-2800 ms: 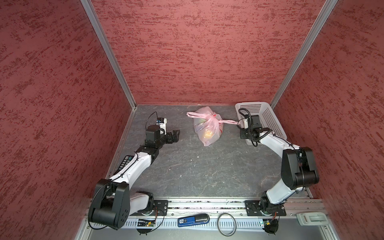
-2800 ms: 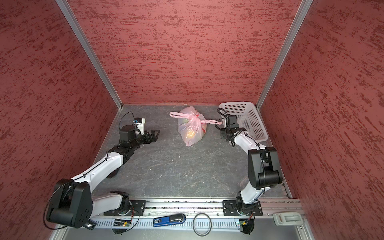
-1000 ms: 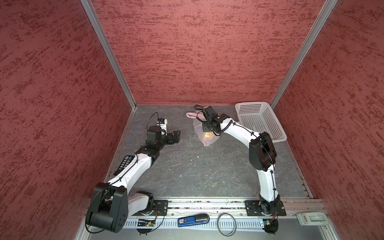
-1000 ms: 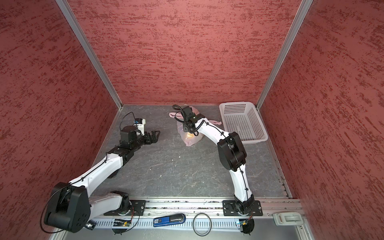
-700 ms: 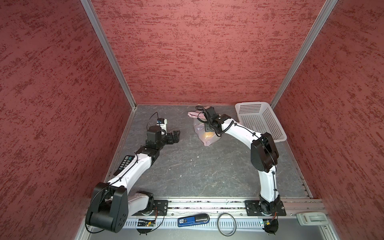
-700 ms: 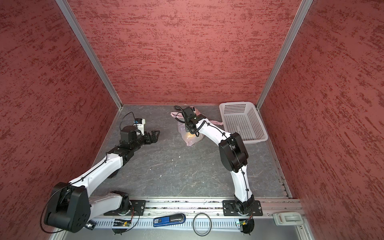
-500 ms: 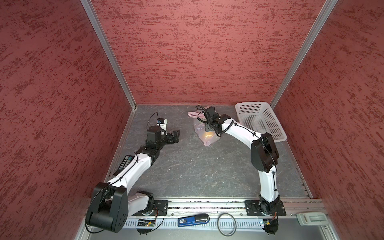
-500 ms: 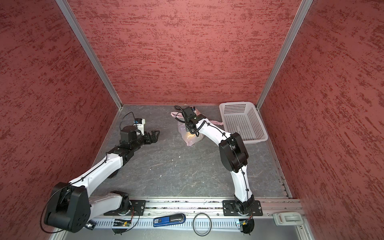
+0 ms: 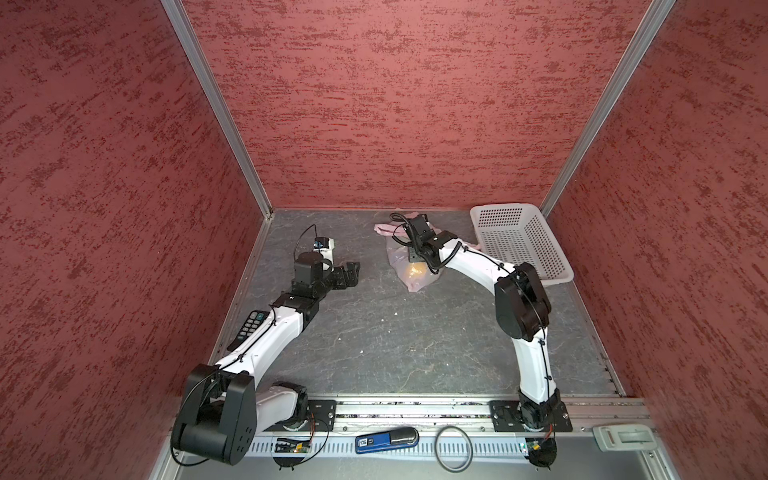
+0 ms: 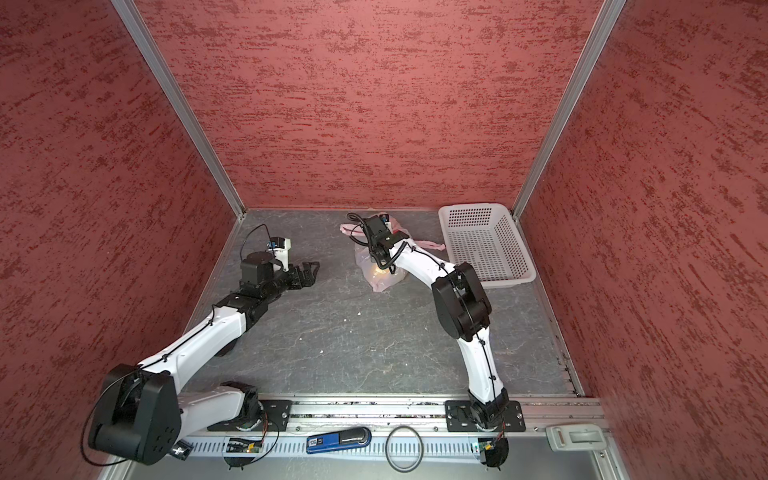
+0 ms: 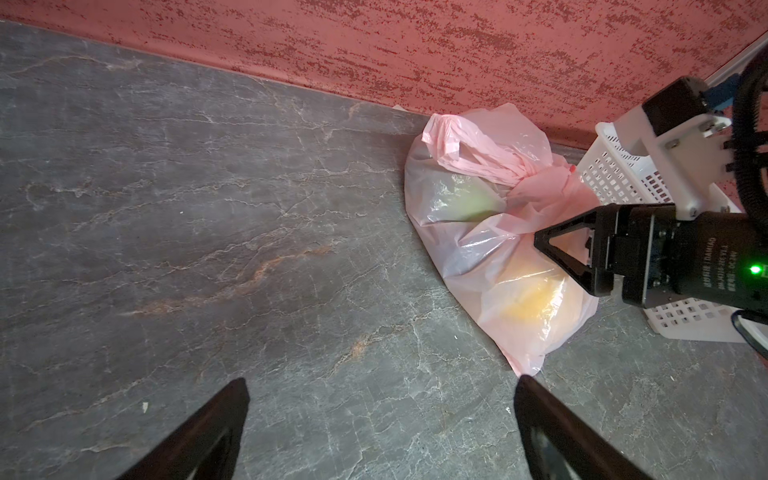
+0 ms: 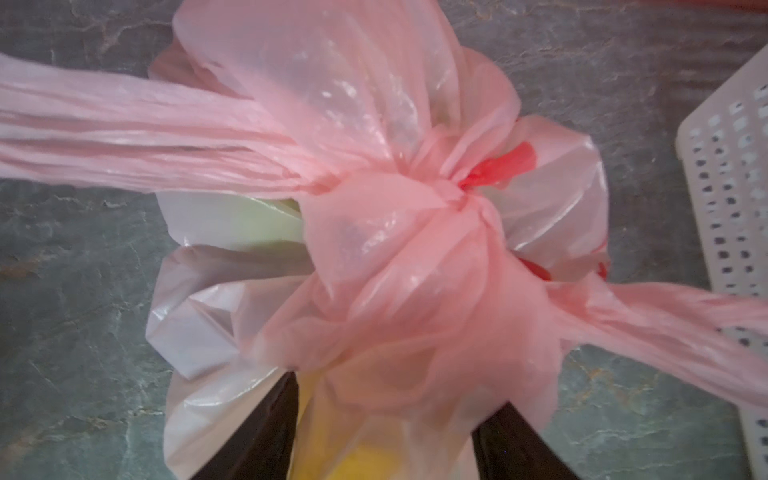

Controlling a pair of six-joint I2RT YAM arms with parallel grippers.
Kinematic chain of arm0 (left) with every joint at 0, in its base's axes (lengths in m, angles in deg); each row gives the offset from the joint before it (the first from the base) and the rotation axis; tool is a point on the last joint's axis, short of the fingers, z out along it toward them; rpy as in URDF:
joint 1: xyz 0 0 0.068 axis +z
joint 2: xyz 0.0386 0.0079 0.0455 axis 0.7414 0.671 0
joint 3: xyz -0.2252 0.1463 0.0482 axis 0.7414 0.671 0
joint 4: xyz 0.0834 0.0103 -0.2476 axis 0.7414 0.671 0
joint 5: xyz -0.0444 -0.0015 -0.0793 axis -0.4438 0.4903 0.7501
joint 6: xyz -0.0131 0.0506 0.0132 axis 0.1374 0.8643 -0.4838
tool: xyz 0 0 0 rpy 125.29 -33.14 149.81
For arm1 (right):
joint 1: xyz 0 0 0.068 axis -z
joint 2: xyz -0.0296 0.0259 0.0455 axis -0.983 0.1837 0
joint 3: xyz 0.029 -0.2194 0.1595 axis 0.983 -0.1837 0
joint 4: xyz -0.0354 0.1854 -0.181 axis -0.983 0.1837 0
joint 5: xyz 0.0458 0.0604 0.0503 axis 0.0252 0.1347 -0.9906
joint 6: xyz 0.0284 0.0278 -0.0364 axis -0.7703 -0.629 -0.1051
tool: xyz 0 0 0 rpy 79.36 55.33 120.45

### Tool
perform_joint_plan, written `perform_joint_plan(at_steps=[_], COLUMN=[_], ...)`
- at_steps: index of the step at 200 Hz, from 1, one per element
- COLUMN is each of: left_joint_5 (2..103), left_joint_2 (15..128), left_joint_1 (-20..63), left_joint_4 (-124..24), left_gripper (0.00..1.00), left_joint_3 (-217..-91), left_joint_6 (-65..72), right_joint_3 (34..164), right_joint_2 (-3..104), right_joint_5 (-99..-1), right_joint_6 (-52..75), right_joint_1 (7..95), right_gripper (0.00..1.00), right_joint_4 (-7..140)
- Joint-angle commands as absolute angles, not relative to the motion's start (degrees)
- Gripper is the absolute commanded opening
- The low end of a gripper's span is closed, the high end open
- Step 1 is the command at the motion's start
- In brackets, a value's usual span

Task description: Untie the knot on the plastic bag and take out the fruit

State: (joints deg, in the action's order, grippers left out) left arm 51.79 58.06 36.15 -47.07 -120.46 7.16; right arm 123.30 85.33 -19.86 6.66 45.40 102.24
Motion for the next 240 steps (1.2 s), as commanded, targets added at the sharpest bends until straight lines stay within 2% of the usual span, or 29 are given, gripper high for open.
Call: perform_joint_plan(at_steps=[1,16,42,94,122,140,199,240], left_joint_5=[51.1,51.1,51.0,50.3,49.7,49.5,50.4,52.8], left_joint_2=[57.7,57.4,56.8,56.0,55.3,55.0,57.9,65.9], left_joint_1=[35.9,35.9,36.0,36.3,36.5,36.5,32.9,26.3], left_joint_4=[-46.2,-46.0,-45.6,-44.6,-43.3,-42.2,-39.9,-37.7], left_gripper=[1.00,1.00,1.00,1.00,1.00,1.00,1.00,1.00], left_joint_3=[-121.7,-121.5,-121.2,-121.7,-122.7,-123.5,-127.6,-134.9], left_joint_6=[8.2,8.2,8.4,8.7,9.2,9.6,11.5,16.3], right_joint_3=[124.8,123.0,116.7,105.2,99.6,95.6,84.3,84.5], right_joint_2=[86.3,85.2,81.0,72.2,67.5,64.0,53.9,52.5], right_joint_5=[-21.6,-23.6,-28.6,-46.4,-54.6,-56.5,-47.0,-32.9], right_joint_6=[7.7,9.9,15.0,26.2,32.5,33.9,28.0,28.2], right_joint_1=[45.6,45.4,44.9,43.9,42.6,42.4,42.5,44.3], right_gripper=[0.36,0.20,0.00,0.00,0.00,0.00,0.00,0.00], right_joint_4=[98.6,96.6,91.0,86.9,91.2,94.8,101.0,101.6])
